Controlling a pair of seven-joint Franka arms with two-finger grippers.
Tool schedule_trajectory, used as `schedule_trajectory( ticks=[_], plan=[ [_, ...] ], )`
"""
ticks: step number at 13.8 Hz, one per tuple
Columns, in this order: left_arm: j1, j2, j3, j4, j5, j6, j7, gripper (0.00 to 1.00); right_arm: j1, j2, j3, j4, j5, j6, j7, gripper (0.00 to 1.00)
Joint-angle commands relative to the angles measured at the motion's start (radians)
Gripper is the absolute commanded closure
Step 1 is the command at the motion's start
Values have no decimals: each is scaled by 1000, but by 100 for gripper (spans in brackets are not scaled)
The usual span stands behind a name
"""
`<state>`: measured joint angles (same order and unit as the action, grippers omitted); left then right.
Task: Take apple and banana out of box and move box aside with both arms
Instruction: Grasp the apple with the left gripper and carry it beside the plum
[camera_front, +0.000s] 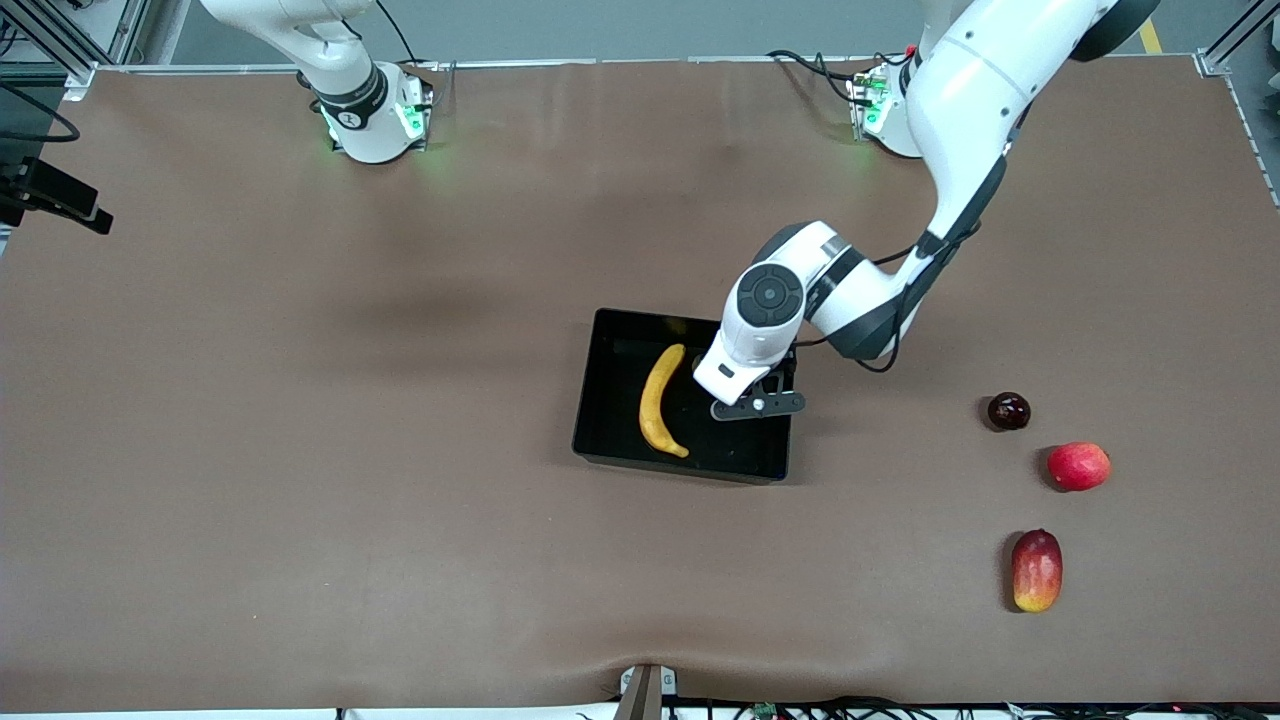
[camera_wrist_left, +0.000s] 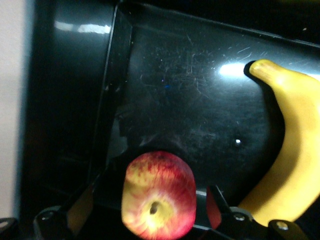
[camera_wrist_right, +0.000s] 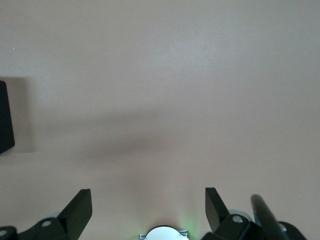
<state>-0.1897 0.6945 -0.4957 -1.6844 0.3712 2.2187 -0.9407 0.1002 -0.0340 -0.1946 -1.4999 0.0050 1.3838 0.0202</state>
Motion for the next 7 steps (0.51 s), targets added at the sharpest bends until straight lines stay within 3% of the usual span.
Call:
schedule_trajectory(
  ticks=[1,3,6,7],
  plan=[
    [-13,28,-4,15,29,19,-53,0,22,-3,-23,4,12,-6,-6,0],
    [-16,36,-4,12,29,18,-55,6,22,3,-23,6,13,-6,-5,0],
    [-16,36,-4,12,29,16,-40,94,21,8,-22,10,15,-17,-5,0],
    [-16,27,-4,18,31,9,-36,100,19,17,-20,18,17,-17,-3,0]
  ],
)
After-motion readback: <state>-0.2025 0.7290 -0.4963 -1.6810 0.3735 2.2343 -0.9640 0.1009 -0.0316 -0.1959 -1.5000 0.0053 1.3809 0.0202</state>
